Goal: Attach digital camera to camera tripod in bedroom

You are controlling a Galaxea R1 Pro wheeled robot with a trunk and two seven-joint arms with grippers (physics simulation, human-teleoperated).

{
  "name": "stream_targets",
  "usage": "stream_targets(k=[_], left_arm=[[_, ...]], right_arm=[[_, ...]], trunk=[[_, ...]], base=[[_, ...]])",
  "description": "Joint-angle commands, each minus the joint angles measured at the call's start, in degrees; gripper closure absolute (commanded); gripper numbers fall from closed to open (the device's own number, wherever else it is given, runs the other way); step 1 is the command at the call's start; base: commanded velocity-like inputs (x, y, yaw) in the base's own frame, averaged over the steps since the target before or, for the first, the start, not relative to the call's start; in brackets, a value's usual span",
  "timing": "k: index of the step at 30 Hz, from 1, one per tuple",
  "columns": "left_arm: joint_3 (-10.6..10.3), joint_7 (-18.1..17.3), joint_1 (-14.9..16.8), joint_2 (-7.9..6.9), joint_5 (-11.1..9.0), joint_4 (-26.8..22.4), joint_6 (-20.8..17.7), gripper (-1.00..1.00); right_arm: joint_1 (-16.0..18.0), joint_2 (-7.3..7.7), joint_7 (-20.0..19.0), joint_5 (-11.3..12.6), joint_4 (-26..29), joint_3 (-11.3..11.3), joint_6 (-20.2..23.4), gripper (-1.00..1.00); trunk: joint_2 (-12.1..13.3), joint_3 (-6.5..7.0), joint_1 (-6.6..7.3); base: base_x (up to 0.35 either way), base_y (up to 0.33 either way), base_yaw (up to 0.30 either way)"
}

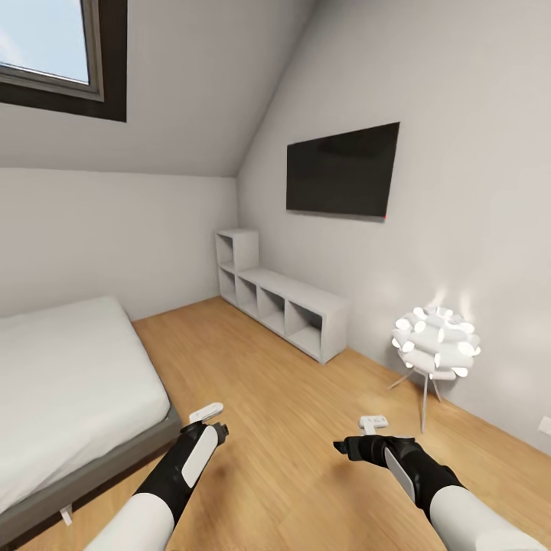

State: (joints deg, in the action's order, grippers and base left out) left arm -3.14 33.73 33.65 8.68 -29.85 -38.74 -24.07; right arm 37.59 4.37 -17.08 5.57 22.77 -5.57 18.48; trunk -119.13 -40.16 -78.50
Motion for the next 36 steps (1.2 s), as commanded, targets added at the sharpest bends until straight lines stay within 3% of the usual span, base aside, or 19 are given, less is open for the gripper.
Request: stream_targets(k=[1,8,36], left_arm=[[-0.2,0.5,0.0,-0.04,-0.5,-0.1,-0.1,-1.00],[-0.2,0.6,0.0,-0.53,-0.5,0.5,-0.2,-1.00],[-0.2,0.6,0.0,-1.12,-0.8,1.2,-0.2,-1.00]], right_arm=[[0.0,0.06,0.2,0.6,0.1,-0.4,0.3,-1.00],[0.0,0.02,2.2,0.5,0.0,-0.5,-0.4,-1.00],[0.0,-0.07,2.5,0.6,-0.1,-0.5,-0.5,-1.00]], trunk=[[-0.4,-0.25,-0.22],[-3.3,-1.50,-1.76],[-14.5,-6.53,-7.90]], base=[[0.000,0.000,0.000],[0.000,0.000,0.000],[0.000,0.000,0.000]])
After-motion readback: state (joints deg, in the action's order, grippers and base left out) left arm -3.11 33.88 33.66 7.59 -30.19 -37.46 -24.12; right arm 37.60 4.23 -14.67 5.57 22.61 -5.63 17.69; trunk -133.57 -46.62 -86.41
